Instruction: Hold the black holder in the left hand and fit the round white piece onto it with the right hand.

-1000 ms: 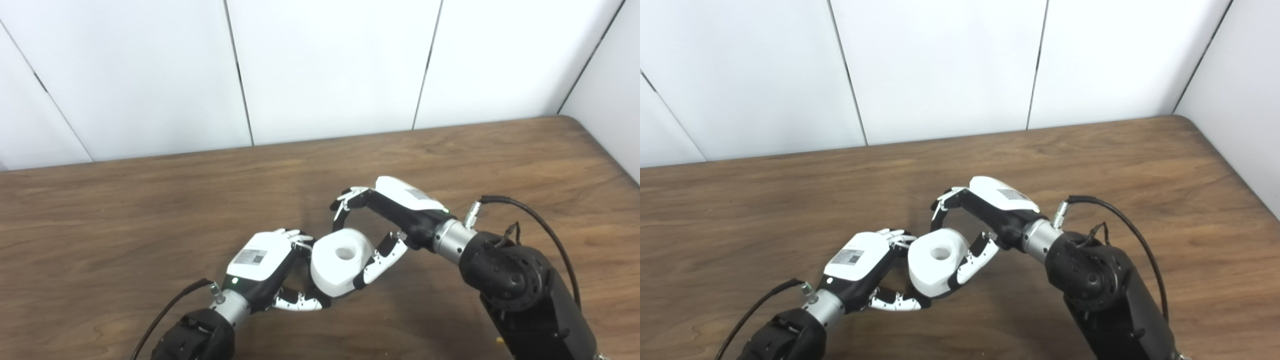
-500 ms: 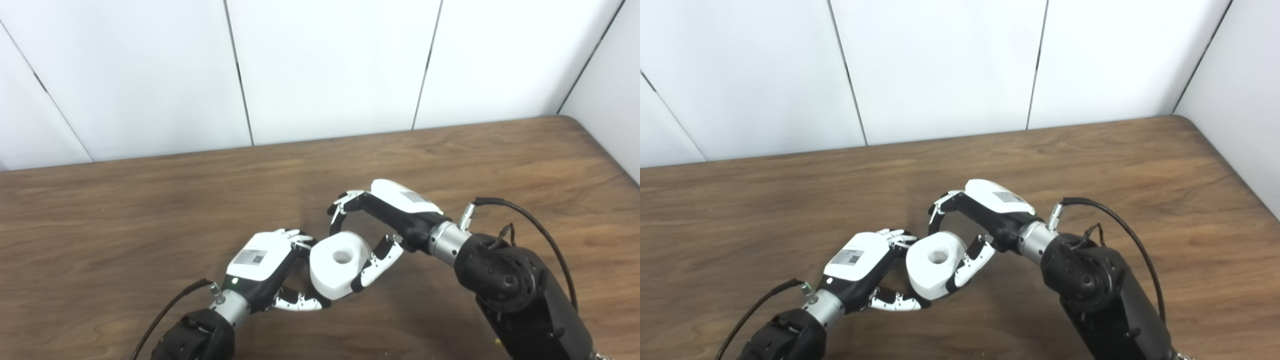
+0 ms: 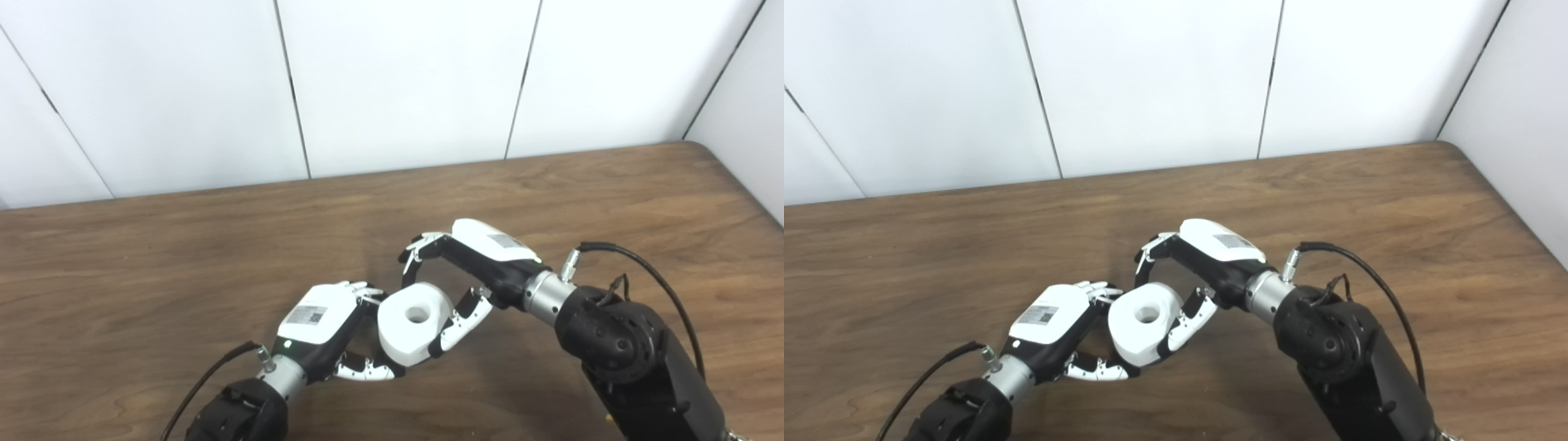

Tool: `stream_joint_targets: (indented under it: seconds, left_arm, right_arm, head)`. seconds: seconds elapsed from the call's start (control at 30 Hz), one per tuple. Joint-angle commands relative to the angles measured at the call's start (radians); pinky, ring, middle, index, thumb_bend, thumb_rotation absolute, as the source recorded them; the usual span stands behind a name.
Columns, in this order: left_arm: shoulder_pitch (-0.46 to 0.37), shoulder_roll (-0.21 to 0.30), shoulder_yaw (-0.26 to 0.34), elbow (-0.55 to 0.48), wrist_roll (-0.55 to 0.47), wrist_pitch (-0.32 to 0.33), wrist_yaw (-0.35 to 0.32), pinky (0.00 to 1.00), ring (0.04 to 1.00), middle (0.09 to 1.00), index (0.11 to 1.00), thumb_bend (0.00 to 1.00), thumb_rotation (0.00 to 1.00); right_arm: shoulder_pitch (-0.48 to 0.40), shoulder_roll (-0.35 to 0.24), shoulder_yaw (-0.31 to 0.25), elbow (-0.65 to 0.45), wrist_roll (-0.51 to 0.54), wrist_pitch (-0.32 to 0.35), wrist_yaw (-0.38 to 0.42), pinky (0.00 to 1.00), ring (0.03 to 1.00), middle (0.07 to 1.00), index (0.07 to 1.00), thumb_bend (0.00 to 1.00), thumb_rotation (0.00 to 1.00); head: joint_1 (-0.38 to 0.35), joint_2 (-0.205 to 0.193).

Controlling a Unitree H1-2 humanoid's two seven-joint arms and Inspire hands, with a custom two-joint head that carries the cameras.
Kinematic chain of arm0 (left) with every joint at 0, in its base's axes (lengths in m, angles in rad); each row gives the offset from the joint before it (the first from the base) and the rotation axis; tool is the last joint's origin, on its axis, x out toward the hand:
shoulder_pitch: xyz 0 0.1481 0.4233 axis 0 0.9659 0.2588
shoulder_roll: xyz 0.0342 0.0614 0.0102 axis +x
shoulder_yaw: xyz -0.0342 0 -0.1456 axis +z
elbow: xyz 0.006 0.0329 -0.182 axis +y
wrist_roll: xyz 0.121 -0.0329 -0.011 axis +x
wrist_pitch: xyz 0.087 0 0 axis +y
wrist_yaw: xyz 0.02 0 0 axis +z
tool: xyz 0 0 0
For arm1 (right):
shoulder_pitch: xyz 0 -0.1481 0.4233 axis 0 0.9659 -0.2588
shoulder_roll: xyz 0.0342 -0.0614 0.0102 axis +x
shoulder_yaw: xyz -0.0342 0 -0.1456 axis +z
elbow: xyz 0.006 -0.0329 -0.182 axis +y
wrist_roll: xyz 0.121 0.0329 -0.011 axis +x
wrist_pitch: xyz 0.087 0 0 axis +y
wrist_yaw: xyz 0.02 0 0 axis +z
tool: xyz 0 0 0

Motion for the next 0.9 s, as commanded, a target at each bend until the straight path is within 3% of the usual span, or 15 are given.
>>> stream_joint_targets:
  seconds: [0.0,0.6,0.63,0.67,0.77,0.87]
  left_arm:
    - [0.054,0.026,-0.040,0.070,0.045,0.042,-0.095,0.91,0.892,0.812,0.490,0.51,0.06]
    - [0.054,0.027,-0.042,0.063,0.046,0.043,-0.105,0.91,0.882,0.807,0.490,0.51,0.06]
    - [0.053,0.027,-0.042,0.065,0.047,0.044,-0.106,0.91,0.882,0.808,0.491,0.51,0.06]
    - [0.052,0.026,-0.043,0.066,0.049,0.045,-0.107,0.91,0.882,0.808,0.491,0.51,0.06]
    - [0.051,0.026,-0.044,0.065,0.050,0.047,-0.110,0.92,0.882,0.807,0.491,0.51,0.06]
    - [0.047,0.025,-0.045,0.068,0.049,0.050,-0.118,0.92,0.885,0.809,0.491,0.51,0.06]
  right_arm:
    - [-0.028,-0.015,0.001,-0.014,-0.010,-0.025,-0.017,0.90,0.898,0.794,0.489,0.53,0.15]
    - [-0.030,-0.029,0.007,-0.024,-0.005,-0.019,-0.011,0.86,0.902,0.852,0.494,0.52,0.15]
    - [-0.031,-0.029,0.008,-0.024,-0.006,-0.017,-0.009,0.85,0.904,0.859,0.565,0.78,0.21]
    - [-0.033,-0.030,0.009,-0.025,-0.007,-0.014,-0.005,0.85,0.906,0.864,0.592,0.87,0.24]
    - [-0.038,-0.034,0.011,-0.030,-0.005,-0.002,0.010,0.87,0.920,0.881,0.645,0.98,0.26]
    - [-0.047,-0.044,0.015,-0.031,0.005,0.012,0.040,0.90,0.941,0.894,0.671,1.00,0.25]
  head:
    - [0.001,0.002]
    - [0.002,0.006]
    - [0.003,0.005]
    - [0.003,0.005]
    - [0.003,0.005]
    - [0.002,0.002]
